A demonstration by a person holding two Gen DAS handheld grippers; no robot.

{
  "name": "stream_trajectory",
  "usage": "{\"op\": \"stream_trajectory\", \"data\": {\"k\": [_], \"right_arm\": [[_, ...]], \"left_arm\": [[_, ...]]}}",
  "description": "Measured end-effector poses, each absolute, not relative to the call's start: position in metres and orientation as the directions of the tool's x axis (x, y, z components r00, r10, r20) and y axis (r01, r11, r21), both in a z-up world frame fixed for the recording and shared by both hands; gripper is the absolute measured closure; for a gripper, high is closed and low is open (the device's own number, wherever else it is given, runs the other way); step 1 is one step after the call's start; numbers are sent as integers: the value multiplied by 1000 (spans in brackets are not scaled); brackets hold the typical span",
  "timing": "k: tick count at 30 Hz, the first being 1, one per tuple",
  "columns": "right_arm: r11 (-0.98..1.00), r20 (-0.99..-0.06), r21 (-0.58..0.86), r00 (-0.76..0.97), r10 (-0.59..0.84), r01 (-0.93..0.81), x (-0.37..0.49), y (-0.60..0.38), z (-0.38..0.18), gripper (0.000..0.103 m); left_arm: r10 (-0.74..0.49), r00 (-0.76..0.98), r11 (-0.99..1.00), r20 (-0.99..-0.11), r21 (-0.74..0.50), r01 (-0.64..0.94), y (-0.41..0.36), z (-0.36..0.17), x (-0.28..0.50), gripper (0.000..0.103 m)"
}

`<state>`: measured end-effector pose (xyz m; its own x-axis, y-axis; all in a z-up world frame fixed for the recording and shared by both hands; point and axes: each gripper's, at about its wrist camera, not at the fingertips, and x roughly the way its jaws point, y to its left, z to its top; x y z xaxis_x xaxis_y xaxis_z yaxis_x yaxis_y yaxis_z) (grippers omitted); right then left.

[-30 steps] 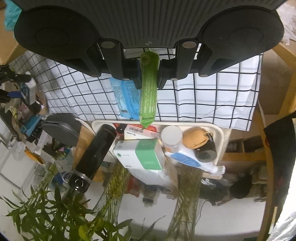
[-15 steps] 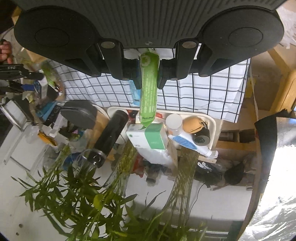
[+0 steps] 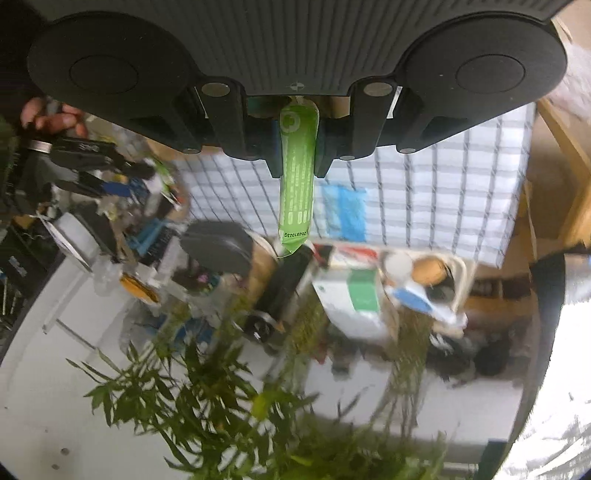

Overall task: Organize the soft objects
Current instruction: 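Carry the wipe pack and black box to the cardboard box, opening the left gripper, then lower the black card box into the cardboard box and open the right gripper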

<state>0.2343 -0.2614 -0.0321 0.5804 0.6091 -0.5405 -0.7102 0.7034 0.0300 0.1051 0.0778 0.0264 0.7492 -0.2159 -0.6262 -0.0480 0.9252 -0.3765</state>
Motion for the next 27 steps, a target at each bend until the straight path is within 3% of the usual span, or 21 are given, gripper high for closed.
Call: {"op": "stream_trajectory", "data": {"k": [15,18,19,21,22,27], "right_arm": [[673,-524,1,573,630,-740,202,-256,-28,30],[672,-528,-2,571,629,-741,199,-255,-29,30],[672,-530,-4,572,626,-740,199,-255,-29,30],[672,-533,-7,571,624,-741,197,-255,-30,30],[670,-535,-7,569,625,-742,196,-254,-30,30],[666,-541,-11,564,623,-746,194,-253,-31,29]], "left_arm": [[-278,609,881,-743,-450,-147,28,-18,101,85],[-273,585,900,-764,-417,-126,18,-25,101,84],[-261,592,906,-762,-405,-122,16,-24,99,82],[-244,610,914,-754,-390,-116,14,-22,95,60],[-232,622,919,-748,-379,-112,13,-19,93,55],[-94,657,976,-748,-201,-88,-2,-6,87,48]]}}
